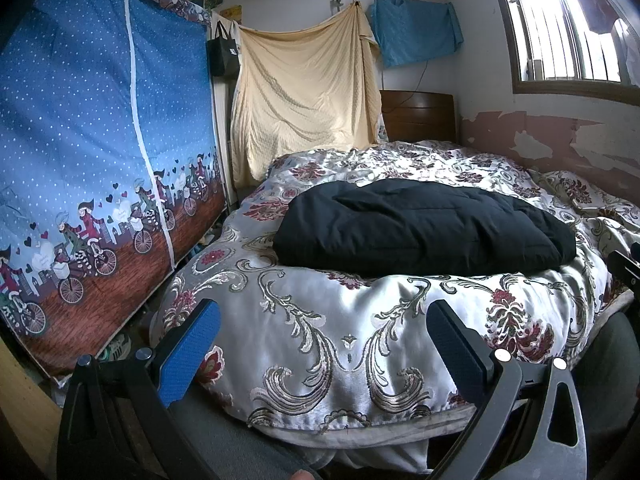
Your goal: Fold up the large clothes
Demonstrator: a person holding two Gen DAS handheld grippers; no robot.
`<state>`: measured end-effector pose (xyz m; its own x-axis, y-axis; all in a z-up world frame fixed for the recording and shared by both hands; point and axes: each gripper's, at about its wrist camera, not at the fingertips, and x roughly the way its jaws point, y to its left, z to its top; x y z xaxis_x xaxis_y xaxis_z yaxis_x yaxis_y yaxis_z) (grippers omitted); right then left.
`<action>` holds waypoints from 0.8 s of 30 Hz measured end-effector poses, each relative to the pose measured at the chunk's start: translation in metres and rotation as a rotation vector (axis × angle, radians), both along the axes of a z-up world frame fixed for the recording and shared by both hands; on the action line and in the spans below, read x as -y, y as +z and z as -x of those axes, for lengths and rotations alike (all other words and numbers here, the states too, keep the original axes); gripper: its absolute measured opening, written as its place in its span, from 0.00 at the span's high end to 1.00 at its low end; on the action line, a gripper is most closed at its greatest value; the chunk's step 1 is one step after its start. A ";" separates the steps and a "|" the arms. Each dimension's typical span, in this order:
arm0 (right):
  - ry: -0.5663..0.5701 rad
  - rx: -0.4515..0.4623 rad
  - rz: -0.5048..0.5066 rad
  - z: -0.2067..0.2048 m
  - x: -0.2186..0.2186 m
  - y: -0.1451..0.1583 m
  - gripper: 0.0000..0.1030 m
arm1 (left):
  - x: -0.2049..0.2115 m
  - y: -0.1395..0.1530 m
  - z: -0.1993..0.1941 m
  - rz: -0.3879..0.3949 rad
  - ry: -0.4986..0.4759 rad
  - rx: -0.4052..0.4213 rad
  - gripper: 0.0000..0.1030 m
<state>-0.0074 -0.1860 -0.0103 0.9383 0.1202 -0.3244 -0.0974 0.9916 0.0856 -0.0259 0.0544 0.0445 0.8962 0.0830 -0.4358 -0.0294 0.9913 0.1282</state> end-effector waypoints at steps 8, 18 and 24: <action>-0.001 0.001 -0.001 0.000 0.000 0.000 0.00 | 0.001 0.000 0.000 -0.002 -0.001 0.000 0.02; 0.001 -0.001 -0.001 0.000 -0.001 0.000 0.00 | -0.004 -0.006 0.006 -0.022 0.093 0.006 0.02; 0.000 -0.002 -0.001 0.000 -0.003 -0.001 0.00 | 0.000 -0.009 0.002 -0.033 0.081 -0.005 0.02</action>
